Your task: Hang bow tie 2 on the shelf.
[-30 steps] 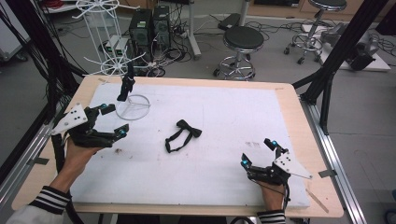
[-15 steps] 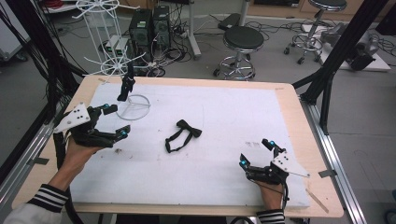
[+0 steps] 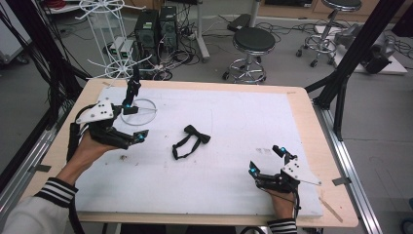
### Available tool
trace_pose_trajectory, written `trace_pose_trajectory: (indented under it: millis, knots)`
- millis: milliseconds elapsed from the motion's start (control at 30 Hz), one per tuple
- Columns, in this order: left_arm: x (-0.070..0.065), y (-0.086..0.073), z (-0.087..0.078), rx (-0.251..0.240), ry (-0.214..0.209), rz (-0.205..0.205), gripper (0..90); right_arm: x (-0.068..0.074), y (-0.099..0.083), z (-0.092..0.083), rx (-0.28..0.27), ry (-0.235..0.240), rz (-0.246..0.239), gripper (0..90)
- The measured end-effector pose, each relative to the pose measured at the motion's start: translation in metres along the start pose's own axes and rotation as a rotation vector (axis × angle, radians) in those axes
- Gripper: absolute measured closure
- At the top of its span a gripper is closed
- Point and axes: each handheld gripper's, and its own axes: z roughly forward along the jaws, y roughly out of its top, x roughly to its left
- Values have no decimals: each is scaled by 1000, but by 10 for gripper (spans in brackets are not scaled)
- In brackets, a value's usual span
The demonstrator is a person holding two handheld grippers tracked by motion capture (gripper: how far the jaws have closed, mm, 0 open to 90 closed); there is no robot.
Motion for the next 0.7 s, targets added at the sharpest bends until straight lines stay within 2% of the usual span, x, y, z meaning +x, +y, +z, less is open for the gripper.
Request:
trace_pose_trajectory:
  millis: [167, 300, 533, 700]
  knots:
    - [0, 7, 16, 47, -50, 27, 115, 0, -2, -1, -15, -1, 8, 7]
    - [0, 9, 27, 63, -79, 39, 115, -1, -2, -1, -18, -1, 14, 7]
    - [4, 19, 46, 135, -113, 83, 114, -1, -2, -1, -18, -1, 19, 7]
    - [8, 25, 59, 175, -140, 82, 113, -1, -3, -1, -20, -4, 16, 7]
